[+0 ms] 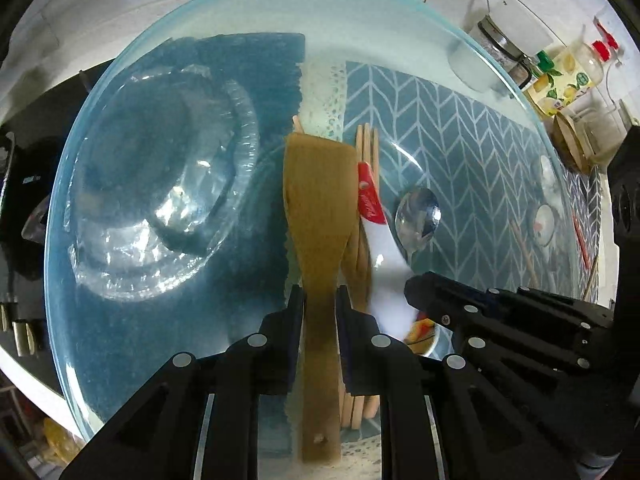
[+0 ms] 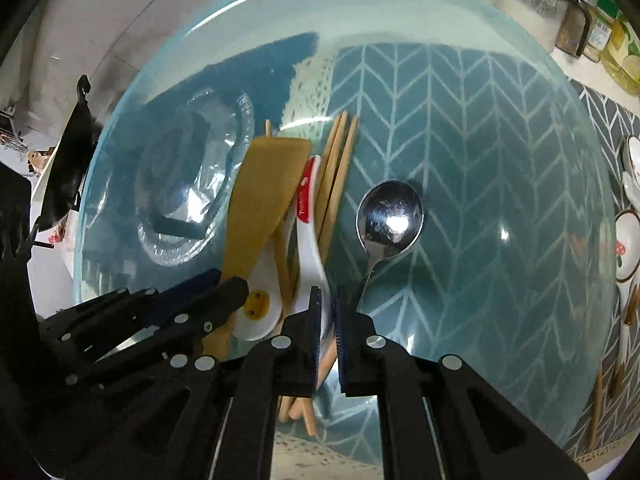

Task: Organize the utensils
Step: 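Move both tools back over the utensil mat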

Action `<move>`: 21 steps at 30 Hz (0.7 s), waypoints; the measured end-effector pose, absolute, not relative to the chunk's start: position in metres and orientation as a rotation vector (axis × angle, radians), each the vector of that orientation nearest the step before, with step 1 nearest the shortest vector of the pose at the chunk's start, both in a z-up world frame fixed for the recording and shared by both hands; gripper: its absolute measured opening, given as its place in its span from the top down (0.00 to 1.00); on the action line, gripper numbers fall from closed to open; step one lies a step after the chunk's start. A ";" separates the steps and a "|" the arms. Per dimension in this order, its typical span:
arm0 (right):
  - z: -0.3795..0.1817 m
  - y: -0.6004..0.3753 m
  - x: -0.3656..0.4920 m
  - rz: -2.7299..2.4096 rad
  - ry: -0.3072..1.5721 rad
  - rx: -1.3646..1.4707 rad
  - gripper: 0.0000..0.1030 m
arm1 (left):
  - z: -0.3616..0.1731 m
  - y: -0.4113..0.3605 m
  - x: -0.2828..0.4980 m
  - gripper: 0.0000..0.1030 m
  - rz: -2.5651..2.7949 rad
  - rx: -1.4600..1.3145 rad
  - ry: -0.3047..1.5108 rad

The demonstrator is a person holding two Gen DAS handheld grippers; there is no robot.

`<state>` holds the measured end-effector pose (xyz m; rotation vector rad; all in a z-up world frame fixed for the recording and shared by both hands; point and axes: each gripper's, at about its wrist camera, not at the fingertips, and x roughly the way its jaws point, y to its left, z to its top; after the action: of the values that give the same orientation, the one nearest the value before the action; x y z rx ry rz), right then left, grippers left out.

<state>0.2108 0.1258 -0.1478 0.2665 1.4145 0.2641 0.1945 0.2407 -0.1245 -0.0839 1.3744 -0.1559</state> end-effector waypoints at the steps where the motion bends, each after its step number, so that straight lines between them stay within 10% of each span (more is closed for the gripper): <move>1: -0.147 0.125 0.211 0.267 1.414 0.275 0.93 | -0.124 0.242 0.195 0.80 -0.149 -0.090 1.377; 10: -0.061 0.060 0.206 0.345 1.212 0.380 0.93 | -0.075 0.241 0.184 0.68 -0.093 -0.111 1.267; 15: 0.025 -0.035 0.181 0.355 0.936 0.354 0.92 | 0.016 0.201 0.157 0.27 -0.157 -0.090 1.005; 21: 0.039 -0.167 0.146 0.244 0.753 0.398 0.87 | 0.045 0.097 0.132 0.18 -0.353 -0.059 0.878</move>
<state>0.1462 -0.1671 0.0386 0.3975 0.7529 0.2441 0.1319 0.0969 0.0446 -0.0586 0.8780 -0.3525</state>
